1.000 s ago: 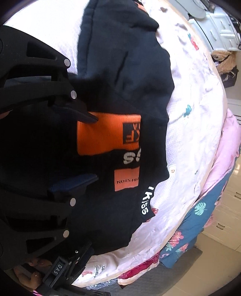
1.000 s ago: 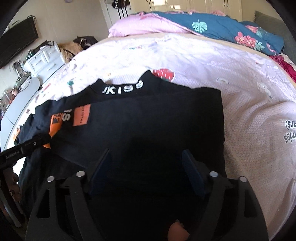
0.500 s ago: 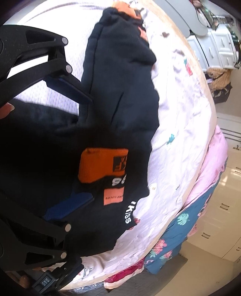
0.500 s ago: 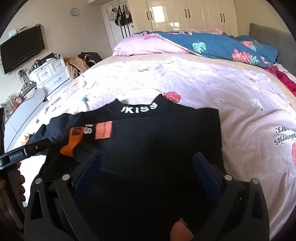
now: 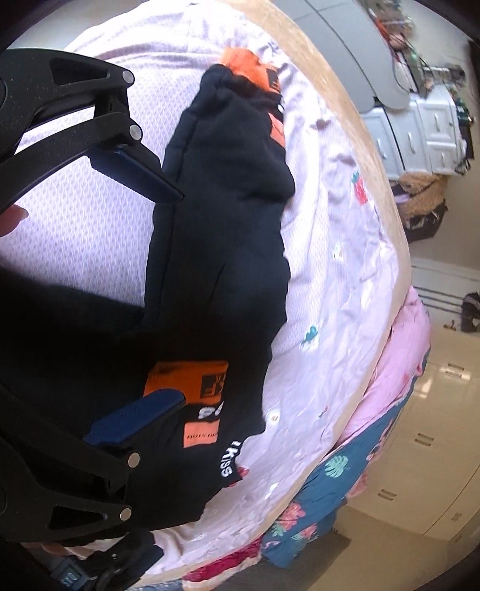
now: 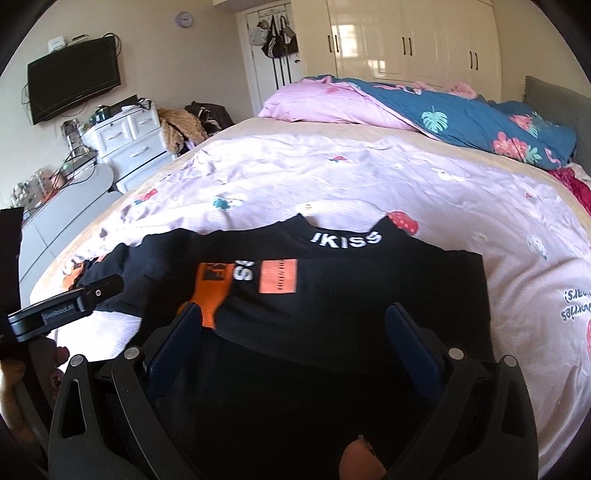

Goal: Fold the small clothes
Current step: 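Move the left gripper to the other orange cuff and grasp it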

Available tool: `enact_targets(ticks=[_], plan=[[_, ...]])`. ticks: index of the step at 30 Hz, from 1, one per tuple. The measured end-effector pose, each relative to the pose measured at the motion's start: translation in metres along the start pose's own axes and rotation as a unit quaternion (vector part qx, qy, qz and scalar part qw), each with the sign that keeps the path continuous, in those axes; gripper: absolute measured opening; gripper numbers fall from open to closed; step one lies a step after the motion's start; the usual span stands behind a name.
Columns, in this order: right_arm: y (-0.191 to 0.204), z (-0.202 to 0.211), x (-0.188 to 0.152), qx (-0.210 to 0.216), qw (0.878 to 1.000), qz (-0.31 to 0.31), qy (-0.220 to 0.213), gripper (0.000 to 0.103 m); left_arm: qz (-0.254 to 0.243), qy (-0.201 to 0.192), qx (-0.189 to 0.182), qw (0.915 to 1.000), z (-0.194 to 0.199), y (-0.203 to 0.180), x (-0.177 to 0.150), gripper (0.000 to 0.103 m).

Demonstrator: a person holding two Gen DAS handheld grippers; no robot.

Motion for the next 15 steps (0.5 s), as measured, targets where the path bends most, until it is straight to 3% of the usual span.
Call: enact_targets(ticks=[15], plan=[[0.067,-0.014,-0.008,0.023,0.999,0.047,0.013,0.099,0.09,-0.001,0.06,0.9942,-0.003,0.084,-0.002,0.094]])
Point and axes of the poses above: each gripper's, at about its wrist camera, not at the fingertips, and z roughly against the way its jaws point, y to its left, x to its top, the point moved 4 cm from there along -z, roughly the way its jaws point, and after that the axes turned 9 degrees about -z, right-handed, at the moved point
